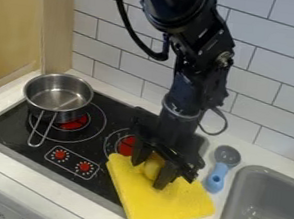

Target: Put the potato on the top of the yellow cloth

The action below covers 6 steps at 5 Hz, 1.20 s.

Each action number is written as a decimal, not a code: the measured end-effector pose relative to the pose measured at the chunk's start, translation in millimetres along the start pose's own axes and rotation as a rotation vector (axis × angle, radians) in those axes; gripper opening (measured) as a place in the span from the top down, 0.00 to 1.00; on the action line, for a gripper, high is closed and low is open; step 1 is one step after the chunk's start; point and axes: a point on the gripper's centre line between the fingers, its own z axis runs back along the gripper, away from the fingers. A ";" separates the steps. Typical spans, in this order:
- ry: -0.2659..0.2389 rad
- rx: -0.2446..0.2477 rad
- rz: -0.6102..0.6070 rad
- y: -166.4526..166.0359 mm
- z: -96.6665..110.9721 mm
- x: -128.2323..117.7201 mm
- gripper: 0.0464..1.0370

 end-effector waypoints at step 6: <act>-0.300 0.027 -0.010 20.4 86.7 -30.0 0.04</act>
